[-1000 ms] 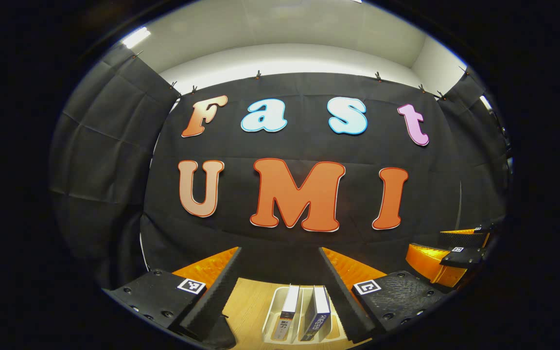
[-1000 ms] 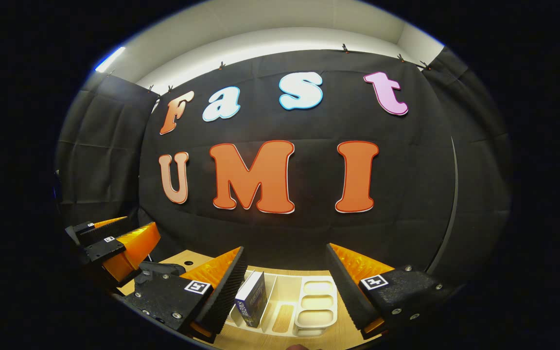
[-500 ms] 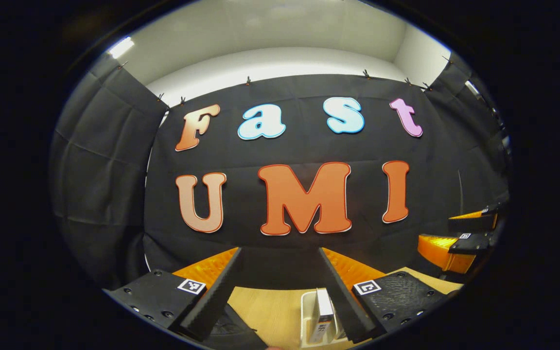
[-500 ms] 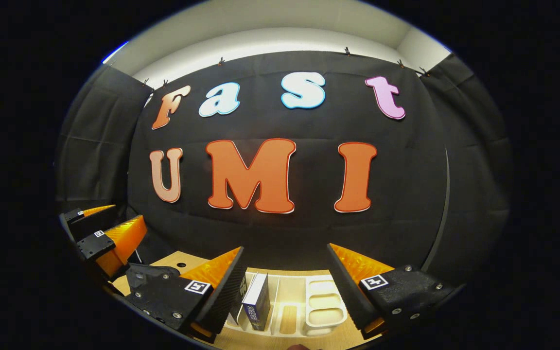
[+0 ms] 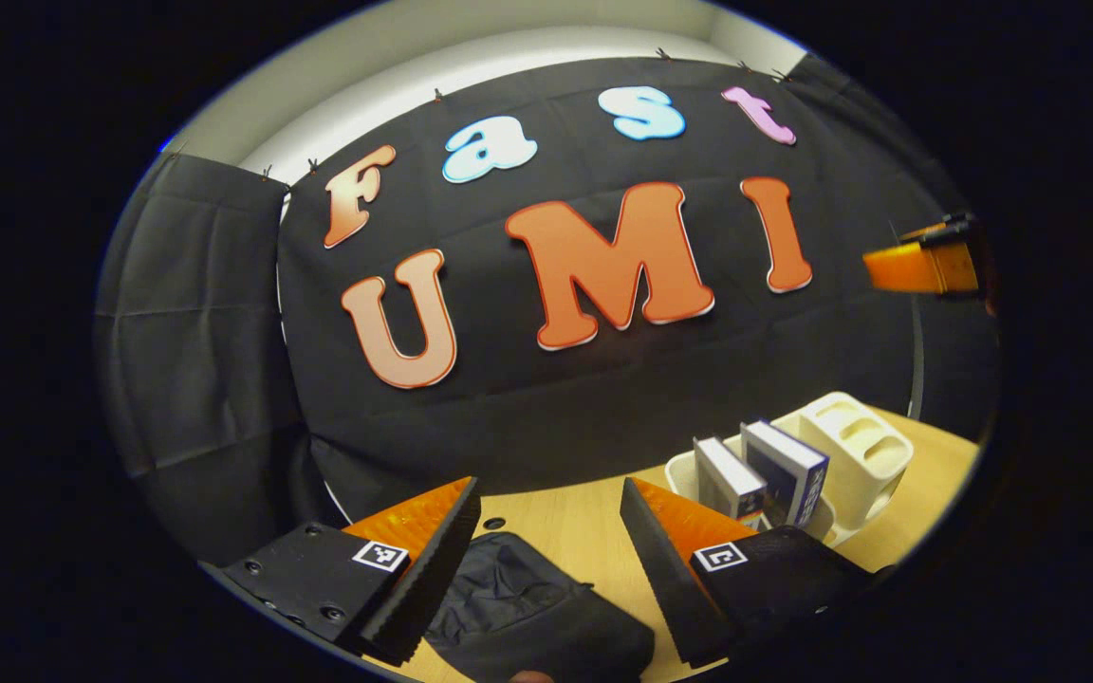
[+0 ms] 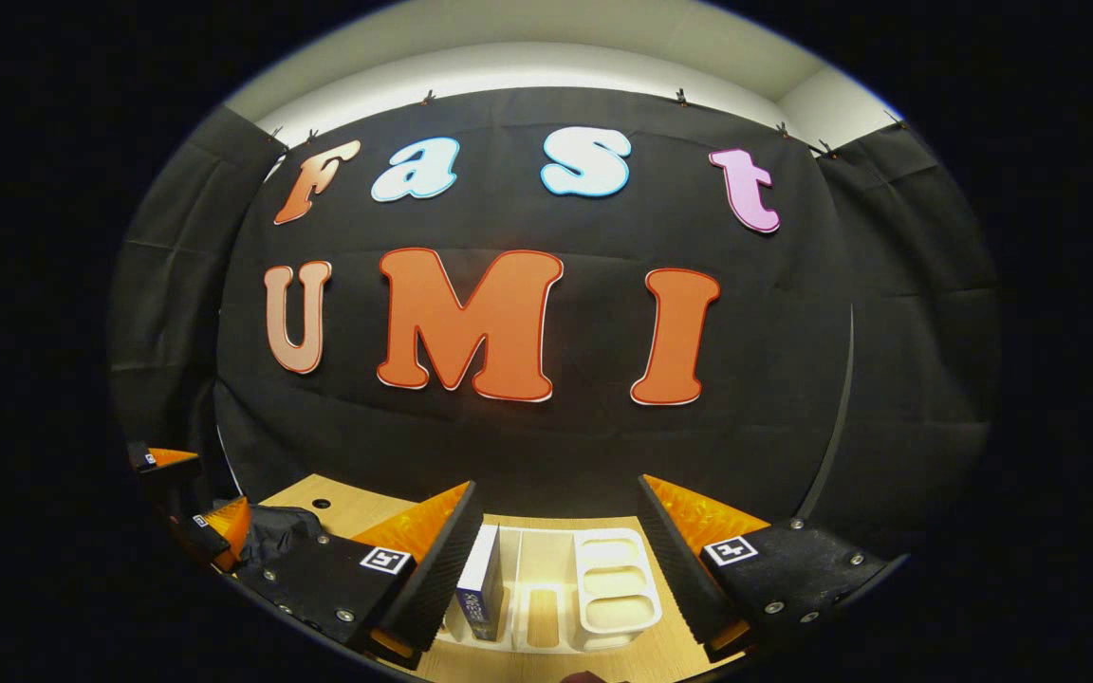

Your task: Open the schoolbag, grab two books from the bookshelf and put them into the schoolbag.

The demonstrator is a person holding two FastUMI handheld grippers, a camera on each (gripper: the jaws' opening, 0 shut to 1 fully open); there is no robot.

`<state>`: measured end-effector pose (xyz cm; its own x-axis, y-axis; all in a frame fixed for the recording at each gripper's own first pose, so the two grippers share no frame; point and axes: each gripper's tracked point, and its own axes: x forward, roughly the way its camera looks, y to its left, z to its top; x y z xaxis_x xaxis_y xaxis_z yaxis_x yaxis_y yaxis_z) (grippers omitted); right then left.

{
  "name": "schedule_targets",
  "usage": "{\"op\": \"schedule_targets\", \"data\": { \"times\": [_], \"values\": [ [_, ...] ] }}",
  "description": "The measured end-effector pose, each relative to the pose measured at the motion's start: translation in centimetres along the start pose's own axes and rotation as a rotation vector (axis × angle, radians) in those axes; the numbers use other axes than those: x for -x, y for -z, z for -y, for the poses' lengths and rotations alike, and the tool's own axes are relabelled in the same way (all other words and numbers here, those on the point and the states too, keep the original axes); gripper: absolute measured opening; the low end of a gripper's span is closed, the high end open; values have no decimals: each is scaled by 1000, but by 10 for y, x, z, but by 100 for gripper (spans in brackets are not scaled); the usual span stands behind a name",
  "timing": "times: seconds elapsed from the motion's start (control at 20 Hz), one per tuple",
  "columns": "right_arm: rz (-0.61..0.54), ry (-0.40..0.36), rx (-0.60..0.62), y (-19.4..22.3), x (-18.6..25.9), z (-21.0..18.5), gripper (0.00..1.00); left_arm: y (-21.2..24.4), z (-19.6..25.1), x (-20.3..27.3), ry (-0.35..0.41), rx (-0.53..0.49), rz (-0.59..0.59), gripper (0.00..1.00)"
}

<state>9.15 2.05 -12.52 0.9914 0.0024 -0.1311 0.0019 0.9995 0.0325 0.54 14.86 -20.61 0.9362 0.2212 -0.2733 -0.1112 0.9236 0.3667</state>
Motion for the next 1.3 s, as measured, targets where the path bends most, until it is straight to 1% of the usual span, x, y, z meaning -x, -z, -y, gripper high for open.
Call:
{"op": "schedule_targets", "data": {
  "times": [0.05, 0.15, 0.2, 0.3, 0.35, 0.5, 0.6, 0.8, 1.05, 1.15, 1.3],
  "values": [
    [5, 8, 10, 0, -2, 4, 96, 13, -6, -3, -17, -37, -31, 94],
    [9, 10, 22, 0, -10, 11, 96, 39, -19, -7, -44, -122, -102, 97],
    [5, 9, 25, 2, -13, 14, 96, 49, -23, -9, -50, -153, -113, 98],
    [1, 11, 32, 7, -18, 20, 96, 66, -19, -8, -49, -209, -133, 98],
    [-3, 9, 34, 10, -19, 23, 96, 76, -15, -4, -51, -257, -149, 98],
    [-32, -8, 35, 28, -20, 28, 96, 109, 10, 9, -19, -401, -175, 98],
    [-59, -14, 38, 39, -20, 34, 96, 140, 27, 16, 12, -471, -227, 97],
    [-51, -13, 19, 41, -20, 48, 96, 186, 48, 30, 49, -608, -317, 97],
    [-65, 20, 9, 50, -19, 72, 96, 226, 67, 42, 107, -710, -374, 96],
    [-64, 36, 15, 53, -20, 80, 96, 245, 76, 46, 137, -734, -404, 97],
    [-80, 52, 5, 58, -18, 89, 96, 266, 78, 47, 145, -773, -442, 96]
  ]
}}
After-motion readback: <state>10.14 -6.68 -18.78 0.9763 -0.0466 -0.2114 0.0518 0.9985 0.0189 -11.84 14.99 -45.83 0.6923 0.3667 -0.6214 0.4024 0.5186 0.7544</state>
